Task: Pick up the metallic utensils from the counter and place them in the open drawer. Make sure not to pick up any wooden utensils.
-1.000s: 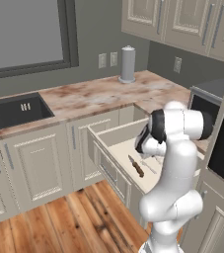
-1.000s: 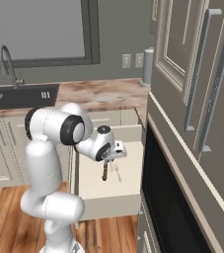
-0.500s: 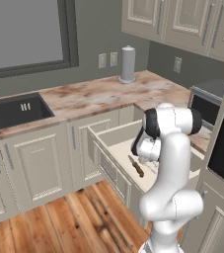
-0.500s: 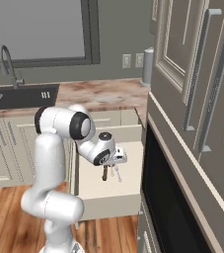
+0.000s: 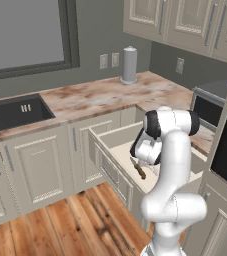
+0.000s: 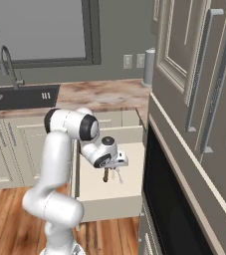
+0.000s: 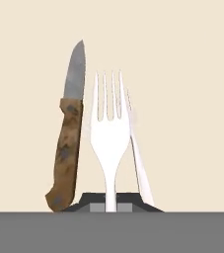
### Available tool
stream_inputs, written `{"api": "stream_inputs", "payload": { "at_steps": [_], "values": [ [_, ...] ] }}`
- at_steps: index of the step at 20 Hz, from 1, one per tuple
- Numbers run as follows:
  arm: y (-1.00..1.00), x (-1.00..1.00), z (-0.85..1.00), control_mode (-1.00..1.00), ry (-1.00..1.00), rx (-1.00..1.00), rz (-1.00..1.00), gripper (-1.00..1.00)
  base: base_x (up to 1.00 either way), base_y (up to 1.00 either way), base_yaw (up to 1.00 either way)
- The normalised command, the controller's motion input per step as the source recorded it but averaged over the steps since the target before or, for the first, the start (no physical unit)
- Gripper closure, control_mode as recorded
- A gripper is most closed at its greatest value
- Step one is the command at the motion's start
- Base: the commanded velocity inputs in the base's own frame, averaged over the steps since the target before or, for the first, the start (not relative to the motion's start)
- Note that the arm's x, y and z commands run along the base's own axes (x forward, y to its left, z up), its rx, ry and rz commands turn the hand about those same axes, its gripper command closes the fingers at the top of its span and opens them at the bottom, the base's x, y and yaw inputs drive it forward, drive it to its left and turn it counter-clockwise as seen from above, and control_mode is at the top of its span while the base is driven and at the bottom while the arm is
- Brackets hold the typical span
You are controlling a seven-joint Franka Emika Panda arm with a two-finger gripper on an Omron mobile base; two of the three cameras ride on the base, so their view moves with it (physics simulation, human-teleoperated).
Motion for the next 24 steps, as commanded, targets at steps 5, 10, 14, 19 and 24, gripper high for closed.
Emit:
{"api": "stream_inputs", "payload": {
  "at_steps": [5,10,14,19,24],
  "values": [
    [0.00,0.35,-0.23,-1.00,0.00,0.05,0.00,1.00,0.00,0.00,0.00],
    [0.00,0.16,-0.34,-1.00,0.00,0.01,-0.02,1.00,0.00,0.00,0.00],
    [0.00,0.11,-0.33,-1.00,0.00,0.00,-0.05,1.00,0.00,0.00,0.00],
    [0.00,0.41,-0.14,-1.00,0.00,0.00,-0.06,1.00,0.00,0.00,0.00],
    [0.00,0.37,-0.12,-1.00,0.00,0.00,-0.06,1.00,0.00,0.00,0.00]
  ]
}}
